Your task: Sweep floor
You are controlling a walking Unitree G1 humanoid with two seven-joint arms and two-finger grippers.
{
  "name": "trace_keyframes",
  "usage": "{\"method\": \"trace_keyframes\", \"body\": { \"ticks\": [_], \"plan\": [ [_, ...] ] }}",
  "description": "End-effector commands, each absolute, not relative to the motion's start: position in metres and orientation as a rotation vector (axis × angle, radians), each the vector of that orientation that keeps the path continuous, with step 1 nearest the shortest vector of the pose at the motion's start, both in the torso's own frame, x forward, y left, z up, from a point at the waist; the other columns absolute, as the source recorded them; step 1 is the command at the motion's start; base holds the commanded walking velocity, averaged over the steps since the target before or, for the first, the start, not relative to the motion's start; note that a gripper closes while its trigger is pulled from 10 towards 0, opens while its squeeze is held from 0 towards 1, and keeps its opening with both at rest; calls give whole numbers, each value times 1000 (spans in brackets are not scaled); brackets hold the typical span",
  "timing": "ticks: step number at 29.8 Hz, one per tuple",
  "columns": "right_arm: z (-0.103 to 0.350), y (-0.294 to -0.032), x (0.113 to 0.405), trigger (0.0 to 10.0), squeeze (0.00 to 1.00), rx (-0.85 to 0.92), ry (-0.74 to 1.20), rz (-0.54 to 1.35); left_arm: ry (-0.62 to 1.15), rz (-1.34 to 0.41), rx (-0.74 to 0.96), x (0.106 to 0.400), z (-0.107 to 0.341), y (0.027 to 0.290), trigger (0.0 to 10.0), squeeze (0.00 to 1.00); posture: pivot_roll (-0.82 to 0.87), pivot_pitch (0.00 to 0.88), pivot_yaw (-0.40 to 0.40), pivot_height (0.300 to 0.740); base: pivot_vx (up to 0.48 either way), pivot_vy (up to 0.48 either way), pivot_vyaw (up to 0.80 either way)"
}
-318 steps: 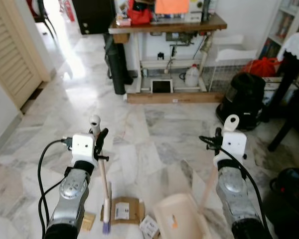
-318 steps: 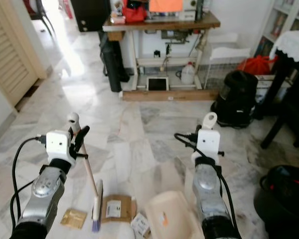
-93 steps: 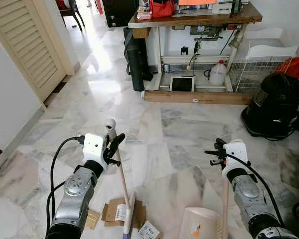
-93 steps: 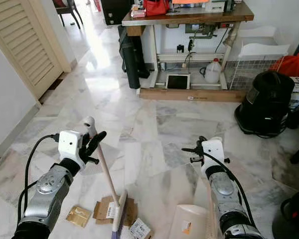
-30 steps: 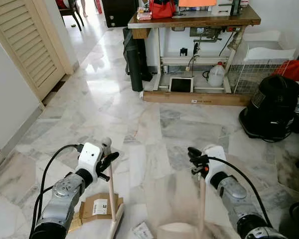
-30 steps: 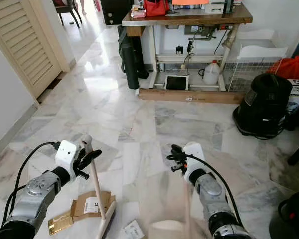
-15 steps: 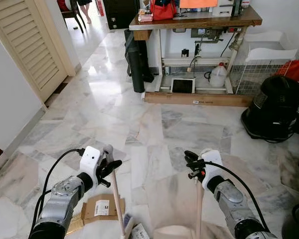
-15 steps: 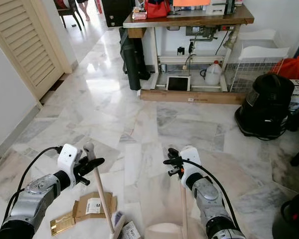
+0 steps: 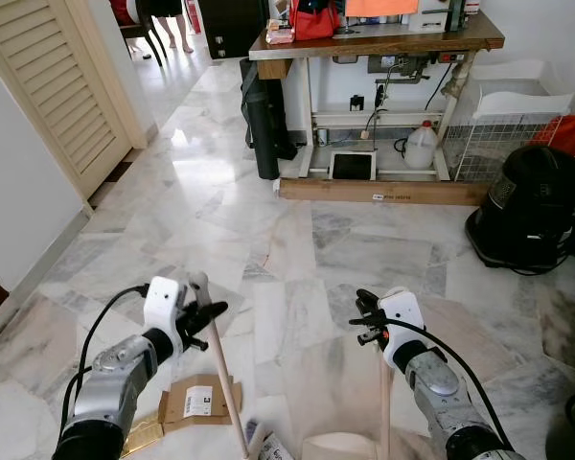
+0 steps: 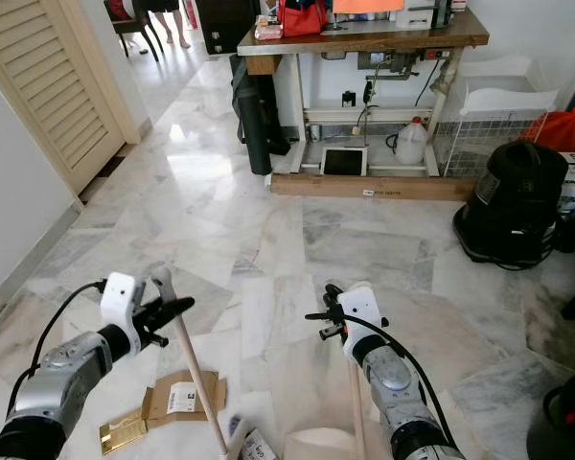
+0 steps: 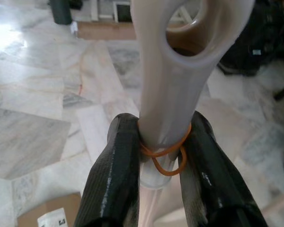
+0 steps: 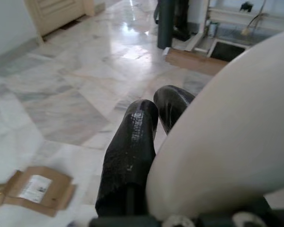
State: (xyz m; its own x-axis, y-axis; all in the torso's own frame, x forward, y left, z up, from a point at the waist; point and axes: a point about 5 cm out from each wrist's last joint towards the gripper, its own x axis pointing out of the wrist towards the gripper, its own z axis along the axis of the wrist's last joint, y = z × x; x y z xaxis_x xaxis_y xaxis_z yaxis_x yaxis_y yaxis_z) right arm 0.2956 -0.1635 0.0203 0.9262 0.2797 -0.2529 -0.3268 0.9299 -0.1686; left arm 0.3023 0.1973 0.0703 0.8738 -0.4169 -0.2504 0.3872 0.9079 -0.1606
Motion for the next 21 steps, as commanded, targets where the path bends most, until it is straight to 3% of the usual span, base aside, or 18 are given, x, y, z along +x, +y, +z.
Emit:
{"method": "trace_keyframes", "body": {
  "ticks": [1,7,21],
  "plan": [
    [14,-165,290,10000,0,-383,242,333,292,-410,-165,303,69,199,10000,0,78,0,115,740,0,0,0],
    [25,-166,295,10000,0,-419,154,280,300,-402,-166,299,66,201,10000,0,81,0,111,740,0,0,0],
    [59,-175,316,10000,0,-312,-8,130,274,-384,-168,294,69,203,10000,0,99,0,113,740,0,0,0]
  ]
}}
